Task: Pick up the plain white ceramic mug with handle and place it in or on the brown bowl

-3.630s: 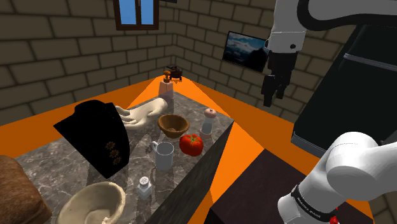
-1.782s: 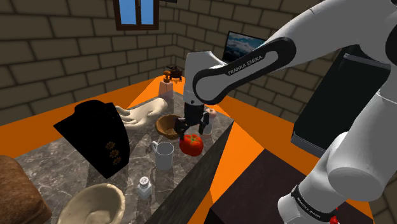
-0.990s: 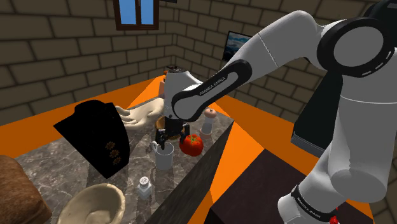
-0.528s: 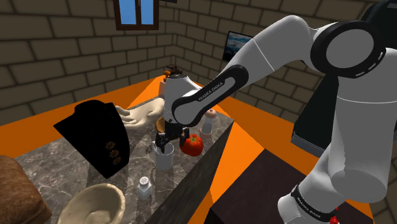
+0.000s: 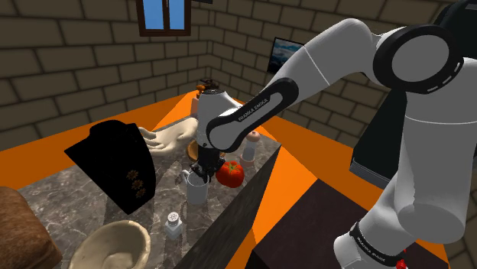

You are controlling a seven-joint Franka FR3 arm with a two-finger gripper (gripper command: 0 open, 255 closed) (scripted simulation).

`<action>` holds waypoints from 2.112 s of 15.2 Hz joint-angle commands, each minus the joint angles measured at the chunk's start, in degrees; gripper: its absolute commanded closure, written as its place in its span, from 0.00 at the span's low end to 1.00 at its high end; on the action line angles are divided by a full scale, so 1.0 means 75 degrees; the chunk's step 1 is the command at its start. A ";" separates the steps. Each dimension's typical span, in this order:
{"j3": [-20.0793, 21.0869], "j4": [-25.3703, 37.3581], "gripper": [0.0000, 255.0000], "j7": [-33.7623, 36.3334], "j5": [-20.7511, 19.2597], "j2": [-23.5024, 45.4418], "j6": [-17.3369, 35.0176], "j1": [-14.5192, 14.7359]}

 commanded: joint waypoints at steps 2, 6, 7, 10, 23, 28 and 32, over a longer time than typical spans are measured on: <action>0.0000 0.0000 1.00 0.0000 0.0000 0.0000 0.0000 0.0000; 0.0018 0.0003 1.00 -0.0013 0.0028 -0.0079 -0.0080 -0.0013; 0.0035 0.0007 1.00 -0.0026 0.0055 -0.0159 -0.0162 -0.0027; 0.0080 0.0035 1.00 -0.0065 0.0137 -0.0389 -0.0412 -0.0064; 0.0216 0.0322 1.00 -0.0208 0.0452 -0.1276 -0.1553 -0.0183; 0.0244 0.0508 1.00 -0.0247 0.0549 -0.1561 -0.2011 -0.0214; 0.0259 0.0686 1.00 -0.0272 0.0615 -0.1765 -0.2384 -0.0234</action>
